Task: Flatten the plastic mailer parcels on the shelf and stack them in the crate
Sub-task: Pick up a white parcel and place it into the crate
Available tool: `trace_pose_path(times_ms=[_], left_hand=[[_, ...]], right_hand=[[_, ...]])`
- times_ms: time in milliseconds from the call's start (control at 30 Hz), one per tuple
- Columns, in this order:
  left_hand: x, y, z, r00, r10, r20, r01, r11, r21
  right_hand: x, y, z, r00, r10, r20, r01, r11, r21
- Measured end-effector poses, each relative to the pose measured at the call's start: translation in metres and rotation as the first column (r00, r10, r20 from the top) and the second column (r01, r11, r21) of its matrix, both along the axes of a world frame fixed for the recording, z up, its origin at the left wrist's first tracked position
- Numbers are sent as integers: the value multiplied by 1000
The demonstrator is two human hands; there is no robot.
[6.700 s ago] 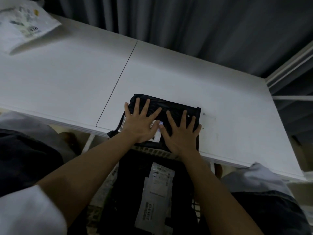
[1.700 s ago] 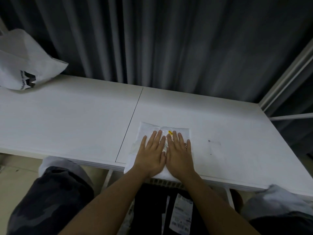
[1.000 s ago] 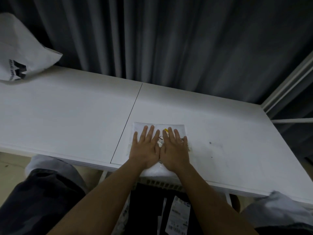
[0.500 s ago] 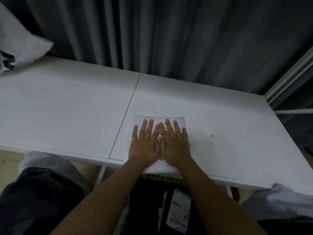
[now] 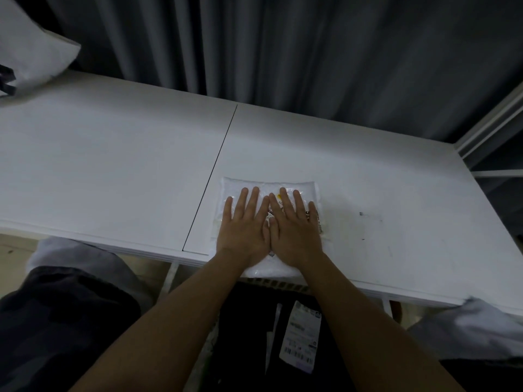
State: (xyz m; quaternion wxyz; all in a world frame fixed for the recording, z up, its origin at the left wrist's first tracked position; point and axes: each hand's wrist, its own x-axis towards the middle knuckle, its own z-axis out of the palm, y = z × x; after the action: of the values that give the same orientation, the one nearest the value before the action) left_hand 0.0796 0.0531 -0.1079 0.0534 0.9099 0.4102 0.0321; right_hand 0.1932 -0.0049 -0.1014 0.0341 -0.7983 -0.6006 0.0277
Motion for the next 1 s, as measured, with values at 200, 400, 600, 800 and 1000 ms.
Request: trace_pose_path(times_ms=[200,400,600,800,1000], left_hand=[[0,0,1,1000,8,-23,-9,999,-39],[0,1,1,998,7,-68,-12,997,-74],[0,1,1,998,29,-62,-35,994,-99],[1,5,11,998,14,-69,-23,991,-130],[0,6,6,999,47,-5,-48,990,-136]], right_hand=[[1,2,-3,1000,-6,-20,5,999,-53],[2,3,-2,999,-12,-51,6,993,-117],[8,4,6,1000,17,2,-17,996,-82],[18,10,2,999,-29,-16,26,991,-133],[20,12,11,996,-26,-89,6,976,-217]])
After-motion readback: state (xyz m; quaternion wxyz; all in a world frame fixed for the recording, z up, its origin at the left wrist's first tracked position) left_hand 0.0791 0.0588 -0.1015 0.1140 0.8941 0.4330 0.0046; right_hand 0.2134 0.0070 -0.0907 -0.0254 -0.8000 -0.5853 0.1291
